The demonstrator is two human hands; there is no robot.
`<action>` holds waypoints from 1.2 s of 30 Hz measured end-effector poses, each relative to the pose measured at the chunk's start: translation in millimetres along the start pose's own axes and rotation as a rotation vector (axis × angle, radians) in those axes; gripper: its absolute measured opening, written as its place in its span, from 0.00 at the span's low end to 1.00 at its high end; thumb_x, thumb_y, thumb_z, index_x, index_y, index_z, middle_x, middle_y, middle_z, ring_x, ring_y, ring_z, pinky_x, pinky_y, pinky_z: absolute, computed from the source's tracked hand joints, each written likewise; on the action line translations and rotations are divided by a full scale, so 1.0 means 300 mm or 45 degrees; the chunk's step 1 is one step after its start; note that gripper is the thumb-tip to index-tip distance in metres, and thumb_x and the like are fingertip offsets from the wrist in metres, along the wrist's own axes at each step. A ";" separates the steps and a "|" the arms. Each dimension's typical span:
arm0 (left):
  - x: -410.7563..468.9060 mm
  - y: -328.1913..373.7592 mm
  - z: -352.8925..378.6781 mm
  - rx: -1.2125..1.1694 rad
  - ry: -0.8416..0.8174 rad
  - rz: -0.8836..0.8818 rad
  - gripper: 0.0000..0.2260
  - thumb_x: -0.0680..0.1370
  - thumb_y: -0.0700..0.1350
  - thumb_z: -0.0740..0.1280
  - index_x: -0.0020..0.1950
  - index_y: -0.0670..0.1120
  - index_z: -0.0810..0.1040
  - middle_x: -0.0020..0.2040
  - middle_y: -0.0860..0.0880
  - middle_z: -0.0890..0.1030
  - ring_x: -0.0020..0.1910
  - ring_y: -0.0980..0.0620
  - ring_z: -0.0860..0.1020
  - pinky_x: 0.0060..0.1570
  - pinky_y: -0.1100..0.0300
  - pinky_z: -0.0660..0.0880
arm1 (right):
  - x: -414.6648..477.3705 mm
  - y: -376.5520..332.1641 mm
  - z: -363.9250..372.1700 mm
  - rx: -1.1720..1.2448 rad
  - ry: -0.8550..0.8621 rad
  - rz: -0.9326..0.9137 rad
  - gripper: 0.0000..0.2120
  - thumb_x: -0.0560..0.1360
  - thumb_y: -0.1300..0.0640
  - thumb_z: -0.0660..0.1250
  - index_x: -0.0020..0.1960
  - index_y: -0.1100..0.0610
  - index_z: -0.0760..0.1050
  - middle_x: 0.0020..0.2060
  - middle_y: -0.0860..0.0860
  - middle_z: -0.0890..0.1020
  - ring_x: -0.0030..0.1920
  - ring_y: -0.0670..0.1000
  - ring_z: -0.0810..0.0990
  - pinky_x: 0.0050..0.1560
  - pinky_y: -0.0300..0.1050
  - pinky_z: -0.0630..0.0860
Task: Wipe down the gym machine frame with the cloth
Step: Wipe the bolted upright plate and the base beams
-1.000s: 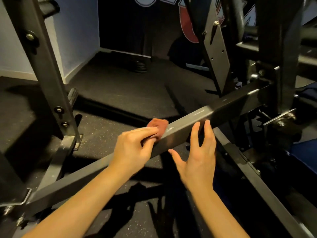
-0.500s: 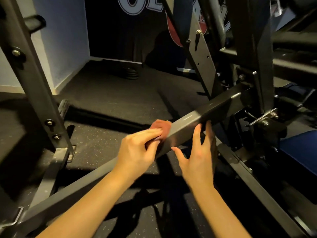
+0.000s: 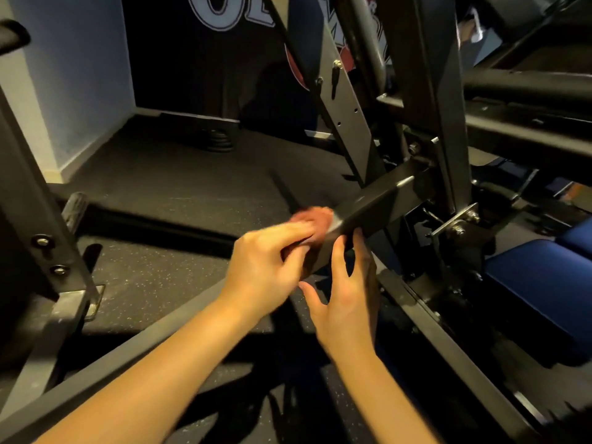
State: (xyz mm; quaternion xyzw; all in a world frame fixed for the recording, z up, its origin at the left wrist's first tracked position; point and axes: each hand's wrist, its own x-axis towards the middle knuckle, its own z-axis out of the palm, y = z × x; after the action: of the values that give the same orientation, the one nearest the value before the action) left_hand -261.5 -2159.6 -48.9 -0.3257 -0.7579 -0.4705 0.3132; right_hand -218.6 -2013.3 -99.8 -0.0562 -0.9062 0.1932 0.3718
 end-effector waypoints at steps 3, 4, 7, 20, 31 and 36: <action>0.120 0.064 0.060 -0.108 -0.070 0.002 0.14 0.78 0.39 0.73 0.63 0.49 0.85 0.59 0.54 0.85 0.61 0.62 0.80 0.64 0.67 0.75 | 0.001 -0.002 -0.022 0.025 -0.047 -0.013 0.46 0.74 0.49 0.77 0.83 0.51 0.53 0.82 0.47 0.50 0.82 0.47 0.50 0.78 0.58 0.62; 0.105 0.052 0.042 -0.105 -0.100 0.015 0.15 0.78 0.38 0.73 0.64 0.49 0.84 0.60 0.55 0.84 0.62 0.62 0.80 0.64 0.67 0.74 | -0.001 -0.001 -0.032 0.062 -0.065 -0.010 0.45 0.74 0.47 0.75 0.83 0.49 0.53 0.82 0.45 0.50 0.81 0.45 0.49 0.79 0.58 0.61; -0.028 -0.036 -0.070 -0.044 -0.126 0.001 0.19 0.75 0.34 0.74 0.63 0.50 0.84 0.60 0.59 0.83 0.62 0.66 0.79 0.64 0.68 0.74 | 0.026 0.016 -0.068 0.105 0.053 0.001 0.44 0.73 0.42 0.73 0.82 0.50 0.56 0.82 0.46 0.53 0.81 0.47 0.52 0.78 0.58 0.62; 0.241 0.082 0.103 -0.049 -0.173 0.053 0.15 0.78 0.39 0.70 0.64 0.48 0.84 0.58 0.52 0.86 0.58 0.56 0.82 0.60 0.64 0.78 | 0.098 0.041 -0.041 -0.066 0.221 0.010 0.50 0.67 0.44 0.81 0.81 0.54 0.60 0.82 0.51 0.53 0.79 0.55 0.59 0.71 0.62 0.72; 0.218 0.073 0.080 -0.034 -0.154 0.163 0.13 0.77 0.39 0.72 0.60 0.48 0.86 0.55 0.52 0.87 0.54 0.56 0.84 0.56 0.56 0.81 | 0.095 0.051 -0.021 -0.041 0.222 0.006 0.50 0.68 0.43 0.78 0.82 0.53 0.57 0.83 0.47 0.47 0.81 0.47 0.48 0.75 0.55 0.64; 0.266 0.094 0.110 -0.117 -0.231 0.095 0.15 0.78 0.39 0.71 0.64 0.48 0.84 0.56 0.53 0.86 0.54 0.57 0.83 0.57 0.66 0.78 | 0.094 0.058 -0.027 -0.003 0.207 -0.013 0.50 0.68 0.48 0.80 0.82 0.53 0.57 0.82 0.50 0.50 0.81 0.51 0.51 0.76 0.63 0.64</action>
State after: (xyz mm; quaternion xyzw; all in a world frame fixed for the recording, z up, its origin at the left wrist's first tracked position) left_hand -292.0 -2103.8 15.9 -0.4091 -0.7481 -0.4613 0.2453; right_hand -234.0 -1987.9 -83.0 -0.0677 -0.8735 0.1851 0.4451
